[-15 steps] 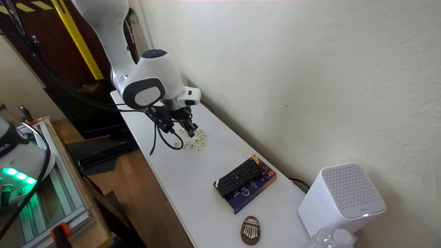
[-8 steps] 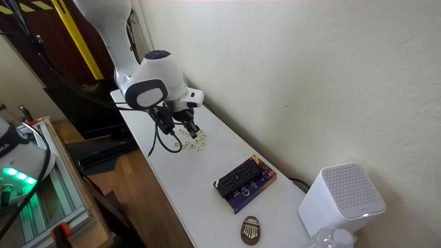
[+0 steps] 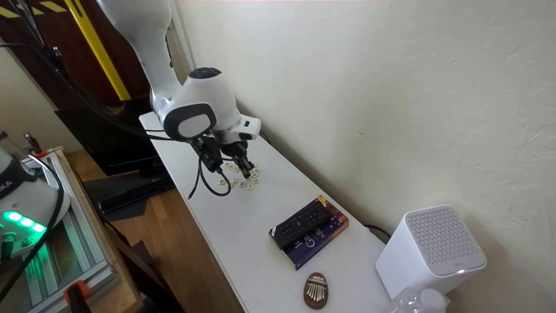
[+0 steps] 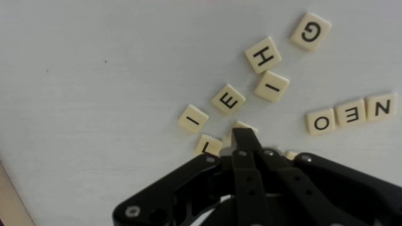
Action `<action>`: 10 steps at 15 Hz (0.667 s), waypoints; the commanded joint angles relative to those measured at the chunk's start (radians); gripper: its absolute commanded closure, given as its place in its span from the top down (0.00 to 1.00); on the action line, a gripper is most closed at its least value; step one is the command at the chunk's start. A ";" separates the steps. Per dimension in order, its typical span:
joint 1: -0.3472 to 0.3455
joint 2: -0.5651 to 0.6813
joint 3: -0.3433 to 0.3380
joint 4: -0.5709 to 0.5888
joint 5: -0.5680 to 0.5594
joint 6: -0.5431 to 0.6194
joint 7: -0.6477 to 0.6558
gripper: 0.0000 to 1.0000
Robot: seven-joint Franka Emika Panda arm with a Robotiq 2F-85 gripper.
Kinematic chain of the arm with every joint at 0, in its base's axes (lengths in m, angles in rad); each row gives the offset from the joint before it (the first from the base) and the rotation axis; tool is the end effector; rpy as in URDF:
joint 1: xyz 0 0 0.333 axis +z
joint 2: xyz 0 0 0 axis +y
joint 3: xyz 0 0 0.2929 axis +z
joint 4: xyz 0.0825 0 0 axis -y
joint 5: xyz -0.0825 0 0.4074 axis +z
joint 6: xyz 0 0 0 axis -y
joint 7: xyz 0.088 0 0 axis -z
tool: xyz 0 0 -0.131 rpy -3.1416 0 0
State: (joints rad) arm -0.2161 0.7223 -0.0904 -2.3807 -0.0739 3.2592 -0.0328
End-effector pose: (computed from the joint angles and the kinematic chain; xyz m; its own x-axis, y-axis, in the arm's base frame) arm 0.4392 -0.1423 -0.0203 0.9748 -0.1645 0.1507 -0.1762 -0.9820 0.0675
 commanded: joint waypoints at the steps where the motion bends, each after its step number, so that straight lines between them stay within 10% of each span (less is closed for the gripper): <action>1: 0.005 0.038 0.006 0.048 0.024 -0.041 0.003 0.00; 10: 0.062 0.056 -0.015 0.064 -0.017 -0.072 -0.059 0.00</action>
State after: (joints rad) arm -0.1835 0.7441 -0.0938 -2.3367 -0.0757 3.2040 -0.0609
